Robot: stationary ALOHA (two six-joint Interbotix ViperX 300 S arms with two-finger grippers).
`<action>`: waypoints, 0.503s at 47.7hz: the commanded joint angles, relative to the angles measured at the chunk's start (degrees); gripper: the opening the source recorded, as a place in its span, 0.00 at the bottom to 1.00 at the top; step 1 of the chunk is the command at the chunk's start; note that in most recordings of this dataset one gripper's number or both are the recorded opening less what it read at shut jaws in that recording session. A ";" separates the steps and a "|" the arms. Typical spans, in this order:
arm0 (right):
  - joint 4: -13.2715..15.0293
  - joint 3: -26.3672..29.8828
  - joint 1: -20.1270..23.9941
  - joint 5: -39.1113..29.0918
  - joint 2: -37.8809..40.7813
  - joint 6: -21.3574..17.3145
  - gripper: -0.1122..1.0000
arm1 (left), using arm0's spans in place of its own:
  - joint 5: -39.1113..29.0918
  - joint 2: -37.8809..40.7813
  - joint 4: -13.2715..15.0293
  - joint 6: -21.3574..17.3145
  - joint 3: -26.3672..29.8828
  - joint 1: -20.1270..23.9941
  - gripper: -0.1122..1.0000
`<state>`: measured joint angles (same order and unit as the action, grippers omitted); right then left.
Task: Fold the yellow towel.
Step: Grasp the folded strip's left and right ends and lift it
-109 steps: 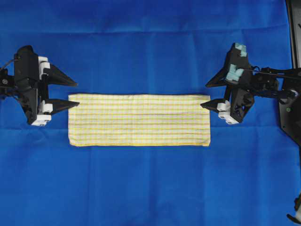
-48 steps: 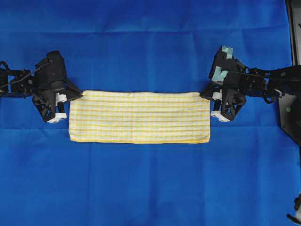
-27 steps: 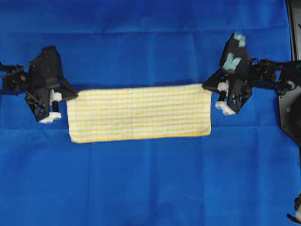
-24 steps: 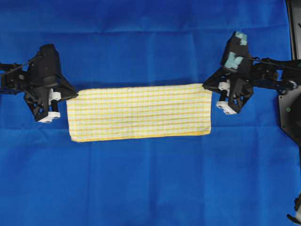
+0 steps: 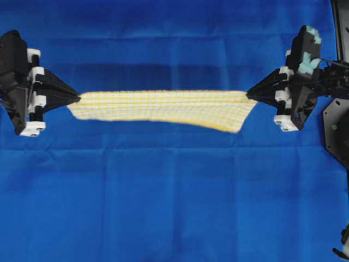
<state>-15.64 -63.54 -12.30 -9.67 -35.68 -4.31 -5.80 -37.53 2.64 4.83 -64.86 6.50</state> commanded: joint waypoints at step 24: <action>2.37 4.22 -4.66 5.89 7.03 0.00 0.12 | 8.26 2.72 0.09 3.08 1.14 -5.36 0.13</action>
<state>-13.97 -61.44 -15.47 -5.01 -30.06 -4.31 0.44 -35.60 2.72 7.73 -65.04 2.72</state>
